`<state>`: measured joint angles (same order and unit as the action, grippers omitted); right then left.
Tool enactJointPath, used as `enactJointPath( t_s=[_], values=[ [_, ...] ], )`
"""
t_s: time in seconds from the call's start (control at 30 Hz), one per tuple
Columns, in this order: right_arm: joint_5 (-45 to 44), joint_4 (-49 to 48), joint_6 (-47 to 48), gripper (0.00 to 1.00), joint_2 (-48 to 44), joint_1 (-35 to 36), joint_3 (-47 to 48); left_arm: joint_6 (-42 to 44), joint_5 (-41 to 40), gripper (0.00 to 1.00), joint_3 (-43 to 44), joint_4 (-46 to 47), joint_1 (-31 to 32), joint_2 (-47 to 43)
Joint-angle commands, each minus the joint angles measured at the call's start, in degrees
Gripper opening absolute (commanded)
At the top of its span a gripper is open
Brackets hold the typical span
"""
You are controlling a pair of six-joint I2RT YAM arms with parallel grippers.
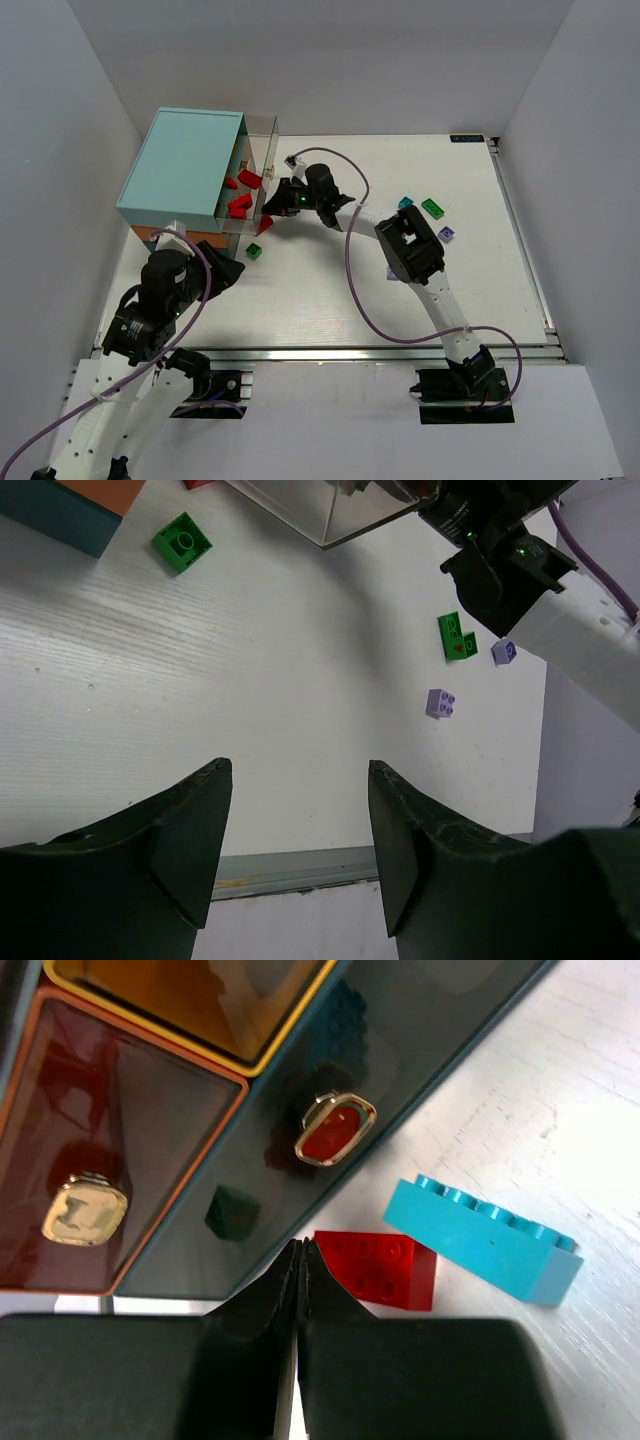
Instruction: Sort the legos into containers by color
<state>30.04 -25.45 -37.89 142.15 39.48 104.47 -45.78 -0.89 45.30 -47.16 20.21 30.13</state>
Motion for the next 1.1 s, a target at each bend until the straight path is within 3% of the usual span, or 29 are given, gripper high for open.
enactJointPath(
  t_s=[0.0, 0.63, 0.9, 1.07],
  values=[
    [-1.6, -0.1, -1.5, 0.0, 1.1, 1.6, 2.8, -0.4, -0.8, 0.67, 2.2, -1.3, -0.3, 0.2],
    [-9.8, 10.5, 6.2, 0.0, 1.5, 2.3, 3.0, -0.4, -1.9, 0.68, 3.5, -3.4, -0.3, -0.7],
    [-9.6, 12.1, 11.3, 0.0, -6.2, 0.3, -7.2, -0.4, -2.2, 0.68, 2.9, -2.7, -0.3, -1.6],
    [-8.6, 11.7, 15.4, 0.0, -13.0, -2.1, -18.5, -0.5, -1.8, 0.68, 1.5, -1.5, -0.3, -2.8]
  ],
)
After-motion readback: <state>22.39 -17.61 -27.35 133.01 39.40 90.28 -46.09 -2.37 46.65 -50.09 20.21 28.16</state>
